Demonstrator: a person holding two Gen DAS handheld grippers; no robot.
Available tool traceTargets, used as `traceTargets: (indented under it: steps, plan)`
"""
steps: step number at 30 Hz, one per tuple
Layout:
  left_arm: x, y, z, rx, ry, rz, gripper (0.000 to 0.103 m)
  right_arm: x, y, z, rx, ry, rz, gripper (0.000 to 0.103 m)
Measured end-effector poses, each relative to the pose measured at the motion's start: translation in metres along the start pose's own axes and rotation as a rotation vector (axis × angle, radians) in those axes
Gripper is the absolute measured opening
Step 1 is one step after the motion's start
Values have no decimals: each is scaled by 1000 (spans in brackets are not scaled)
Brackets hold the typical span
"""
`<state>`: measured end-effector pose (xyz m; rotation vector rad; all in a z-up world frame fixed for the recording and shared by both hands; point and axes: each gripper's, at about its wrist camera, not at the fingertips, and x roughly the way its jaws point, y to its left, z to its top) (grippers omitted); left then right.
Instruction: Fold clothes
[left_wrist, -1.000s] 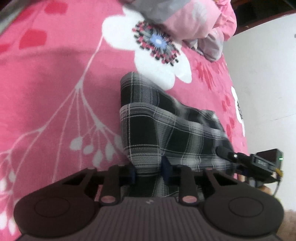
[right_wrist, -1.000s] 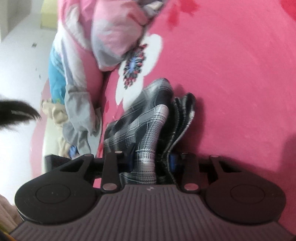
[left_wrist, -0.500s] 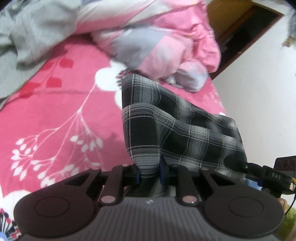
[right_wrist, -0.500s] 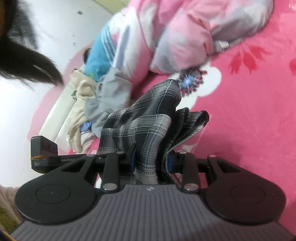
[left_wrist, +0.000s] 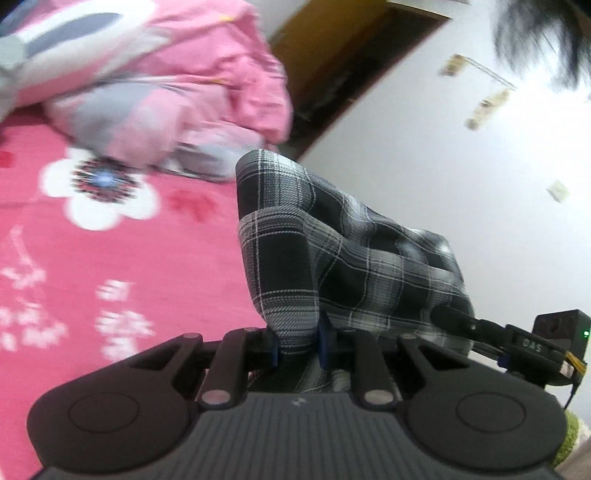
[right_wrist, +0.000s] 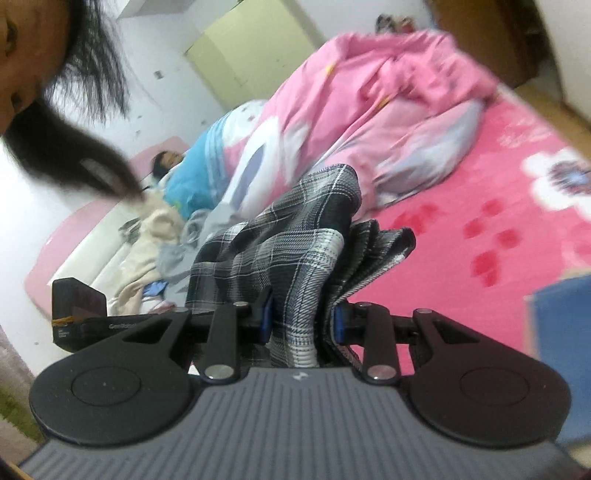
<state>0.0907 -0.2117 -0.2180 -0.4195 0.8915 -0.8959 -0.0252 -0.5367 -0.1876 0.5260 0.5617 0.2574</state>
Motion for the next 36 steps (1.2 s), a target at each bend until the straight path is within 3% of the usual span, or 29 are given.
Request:
traceTargets:
  steps: [7,11,16,21,27,29,34,36]
  plan:
    - [62,-65,-30,-31,54,-100,19,-89,-48,12,35,-13,-129,28]
    - [100,-101,-48,-53,86,-151,19,-123,-95,21,64,13,-147,28]
    - [159,-100,-51,-78,90,-90,18,-145,-171,47,89,87,-120,28]
    - [217,-99,-55,-102,94,-29,18,-112,-263,74,127,166,-39,28]
    - [287,-98,-59,-132,99,44,18,-32,-378,63,232,254,54,28]
    - [309,-98,-60,-141,101,68,18,-22,-395,61,257,256,83,28]
    - [308,-94,-63,-175,94,97,19,-18,-397,63,234,254,128,28]
    - [319,-80,-64,-227,106,88,27,-10,-407,57,244,253,116,30]
